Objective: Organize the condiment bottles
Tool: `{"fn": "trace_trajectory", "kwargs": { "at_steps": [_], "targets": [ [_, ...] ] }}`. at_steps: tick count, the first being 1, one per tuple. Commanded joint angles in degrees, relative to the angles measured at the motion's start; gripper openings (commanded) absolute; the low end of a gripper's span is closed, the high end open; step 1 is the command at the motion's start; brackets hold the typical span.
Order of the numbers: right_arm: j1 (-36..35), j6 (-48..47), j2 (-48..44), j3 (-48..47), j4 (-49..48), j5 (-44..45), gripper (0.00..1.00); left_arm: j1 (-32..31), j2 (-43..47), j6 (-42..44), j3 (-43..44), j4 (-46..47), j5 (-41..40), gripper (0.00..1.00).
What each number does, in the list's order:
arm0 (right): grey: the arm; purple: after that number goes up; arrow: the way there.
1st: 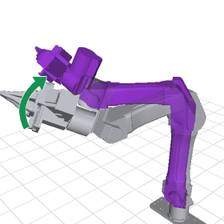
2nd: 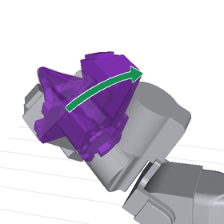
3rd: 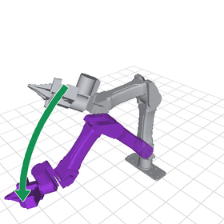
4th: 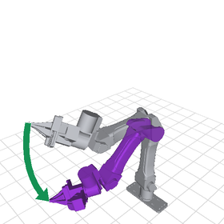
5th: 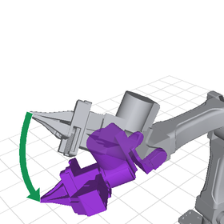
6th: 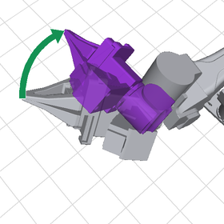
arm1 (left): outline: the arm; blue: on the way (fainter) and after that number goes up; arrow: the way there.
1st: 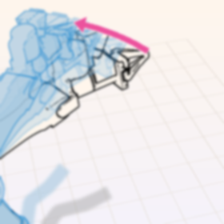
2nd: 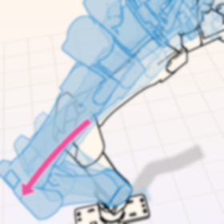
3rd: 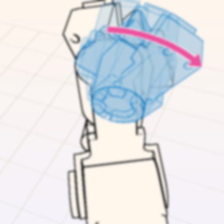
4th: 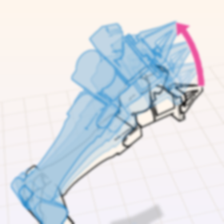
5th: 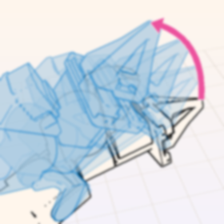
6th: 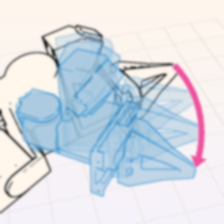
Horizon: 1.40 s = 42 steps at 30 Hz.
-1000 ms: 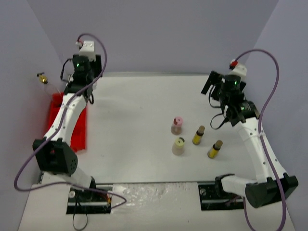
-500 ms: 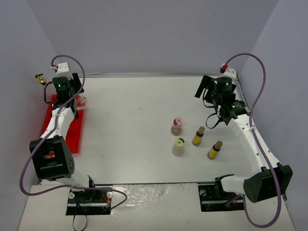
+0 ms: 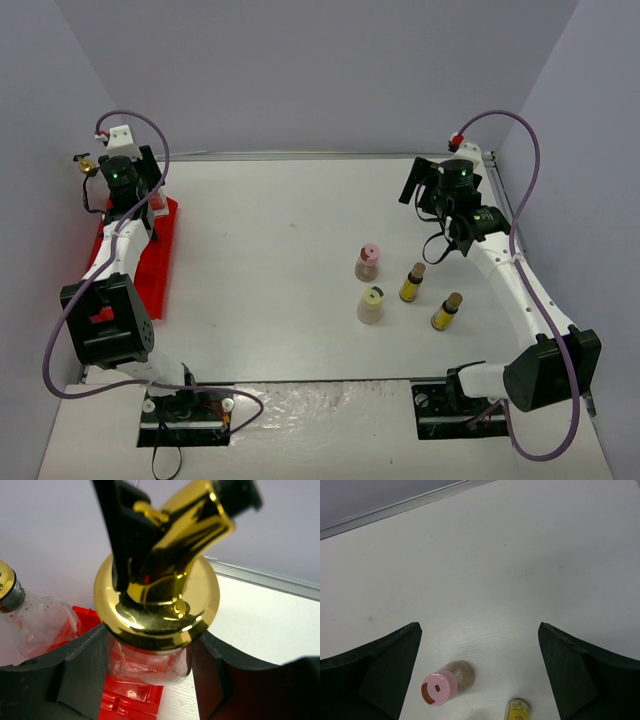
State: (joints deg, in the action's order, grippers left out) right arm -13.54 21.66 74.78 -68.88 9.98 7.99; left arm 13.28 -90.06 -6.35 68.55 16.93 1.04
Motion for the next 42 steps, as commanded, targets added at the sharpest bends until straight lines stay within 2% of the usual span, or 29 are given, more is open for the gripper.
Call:
{"fn": "trace_trajectory", "kwargs": {
  "at_steps": [1, 18, 34, 36, 40, 42],
  "targets": [
    [-0.3, -1.1, -0.5, -0.1, -4.3, -0.4, 1.0, 0.7, 1.1, 1.1, 5.1, 13.2, -1.0, 0.0],
    [-0.3, -1.2, 0.4, 0.5, -5.2, -1.0, 1.0, 1.3, -1.9, 1.9, 1.4, 17.0, -5.9, 0.0],
    [-0.3, -1.4, 0.5, 0.5, -5.3, -1.1, 1.0, 1.3, -5.2, -3.5, -0.4, 15.9, -10.2, 0.0],
    [-0.2, -1.4, 0.5, 0.6, -5.3, -1.2, 1.0, 1.3, -5.2, -4.4, -0.3, 15.6, -10.6, 0.09],
    [-0.2, -1.3, 0.7, 0.7, -5.4, -1.4, 1.0, 1.3, -4.9, -4.8, 0.1, 14.7, -11.1, 0.48],
    [-0.2, -1.3, 0.9, 0.7, -5.5, -1.4, 1.0, 1.3, -4.5, -4.7, -0.1, 14.3, -11.1, 0.58]
  ]
}}
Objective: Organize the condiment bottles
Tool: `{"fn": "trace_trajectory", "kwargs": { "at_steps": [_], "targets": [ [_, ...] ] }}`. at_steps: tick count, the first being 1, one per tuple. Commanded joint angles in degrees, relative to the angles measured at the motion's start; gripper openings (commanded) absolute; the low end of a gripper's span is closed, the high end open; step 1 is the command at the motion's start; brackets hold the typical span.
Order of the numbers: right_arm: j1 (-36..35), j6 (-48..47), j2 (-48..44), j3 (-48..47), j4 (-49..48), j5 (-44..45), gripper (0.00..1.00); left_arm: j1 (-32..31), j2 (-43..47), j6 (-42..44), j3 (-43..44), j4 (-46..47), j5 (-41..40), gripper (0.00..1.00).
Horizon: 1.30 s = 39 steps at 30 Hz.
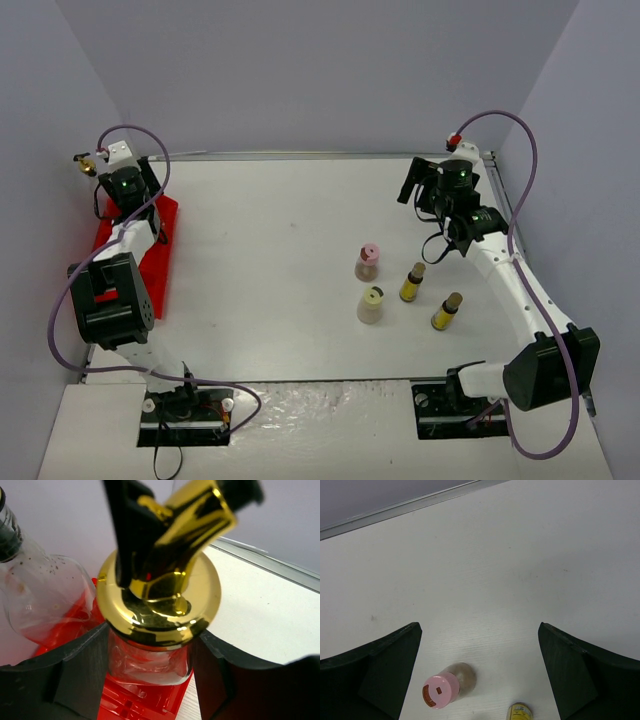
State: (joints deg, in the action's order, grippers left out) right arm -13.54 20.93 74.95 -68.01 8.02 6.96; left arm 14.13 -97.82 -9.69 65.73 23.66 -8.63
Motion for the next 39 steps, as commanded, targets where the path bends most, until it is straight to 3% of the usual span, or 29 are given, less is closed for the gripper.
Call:
{"fn": "trace_trajectory", "kwargs": {
  "at_steps": [1, 6, 23, 39],
  "targets": [
    [-0.2, -0.5, 0.8, -0.2, -3.6, -0.6, 1.0, 0.5, 3.7, -1.4, 2.6, 7.5, -1.4, 0.63],
    [-0.2, -0.4, 1.0, -0.3, -3.6, -1.1, 1.0, 0.5, 5.5, -1.0, 2.9, 6.3, -1.2, 0.72],
    [-0.6, 0.5, -0.8, 0.8, -3.6, -2.0, 1.0, 0.1, 14.7, -3.1, 1.7, -4.0, -3.7, 0.75],
    [-1.0, 1.6, -4.9, 1.6, -1.4, -2.1, 1.0, -6.8, 36.4, -10.4, -5.8, -26.9, -6.7, 0.76]
  ]
}}
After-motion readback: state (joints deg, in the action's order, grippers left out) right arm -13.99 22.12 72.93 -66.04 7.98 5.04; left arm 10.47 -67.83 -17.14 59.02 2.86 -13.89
